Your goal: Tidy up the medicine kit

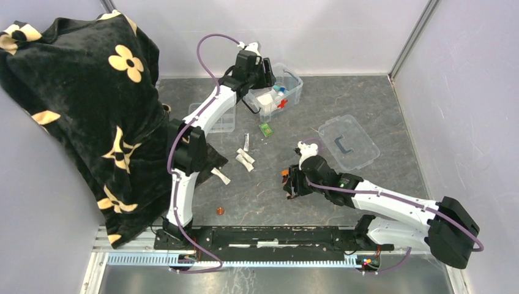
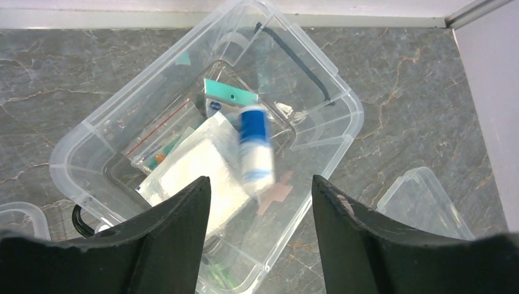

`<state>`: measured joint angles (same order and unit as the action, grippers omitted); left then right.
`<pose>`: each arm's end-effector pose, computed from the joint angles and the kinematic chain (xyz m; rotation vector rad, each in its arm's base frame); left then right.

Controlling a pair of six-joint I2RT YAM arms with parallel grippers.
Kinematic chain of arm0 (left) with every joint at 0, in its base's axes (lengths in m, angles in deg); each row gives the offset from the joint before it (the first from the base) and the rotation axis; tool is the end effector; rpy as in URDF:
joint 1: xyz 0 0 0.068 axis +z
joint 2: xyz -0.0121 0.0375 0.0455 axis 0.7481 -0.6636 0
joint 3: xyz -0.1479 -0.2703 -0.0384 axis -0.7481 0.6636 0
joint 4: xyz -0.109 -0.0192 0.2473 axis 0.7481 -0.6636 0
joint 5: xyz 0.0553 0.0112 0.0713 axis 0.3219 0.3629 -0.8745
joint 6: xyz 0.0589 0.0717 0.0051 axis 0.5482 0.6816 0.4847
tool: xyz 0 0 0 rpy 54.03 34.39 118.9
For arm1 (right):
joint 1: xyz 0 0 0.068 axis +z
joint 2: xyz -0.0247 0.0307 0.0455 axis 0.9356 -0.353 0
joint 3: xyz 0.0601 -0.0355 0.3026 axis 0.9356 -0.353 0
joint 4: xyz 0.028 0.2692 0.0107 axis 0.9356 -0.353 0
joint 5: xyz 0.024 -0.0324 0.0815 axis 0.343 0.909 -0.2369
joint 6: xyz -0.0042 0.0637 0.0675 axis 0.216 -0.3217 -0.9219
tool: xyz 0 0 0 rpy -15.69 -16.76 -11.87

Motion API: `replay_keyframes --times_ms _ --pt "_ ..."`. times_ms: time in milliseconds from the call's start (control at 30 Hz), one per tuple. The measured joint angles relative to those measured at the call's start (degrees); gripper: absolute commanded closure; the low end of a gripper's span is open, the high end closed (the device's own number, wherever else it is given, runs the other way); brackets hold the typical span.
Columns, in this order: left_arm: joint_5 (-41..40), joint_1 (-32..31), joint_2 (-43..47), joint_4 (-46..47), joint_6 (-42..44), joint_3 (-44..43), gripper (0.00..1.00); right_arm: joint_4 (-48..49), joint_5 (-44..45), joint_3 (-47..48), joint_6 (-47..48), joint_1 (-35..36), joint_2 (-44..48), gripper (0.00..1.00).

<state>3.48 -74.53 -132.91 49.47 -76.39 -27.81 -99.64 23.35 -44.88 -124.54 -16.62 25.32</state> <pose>0.5369 -0.2647 0.3083 0.0271 2.0848 -0.5755 0.1542 0.1908 0.1973 -0.2483 2.4104 0.6833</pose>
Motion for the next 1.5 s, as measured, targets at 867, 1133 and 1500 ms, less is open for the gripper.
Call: replay_keyframes --times_ms 867,1133,1500 --pt "-4.0 0.0 40.6 -3.2 1.7 31.1 0.29 -4.1 6.7 25.7 24.0 -1.7 -7.6 0.76" --pt "-5.7 0.1 56.6 -8.8 2.0 51.6 0.28 -4.0 7.6 44.9 35.7 -11.1 -23.5 0.77" --pt "-7.8 0.1 68.9 -13.4 4.4 64.4 0.28 -2.1 0.0 75.2 47.9 -17.3 -52.1 0.76"
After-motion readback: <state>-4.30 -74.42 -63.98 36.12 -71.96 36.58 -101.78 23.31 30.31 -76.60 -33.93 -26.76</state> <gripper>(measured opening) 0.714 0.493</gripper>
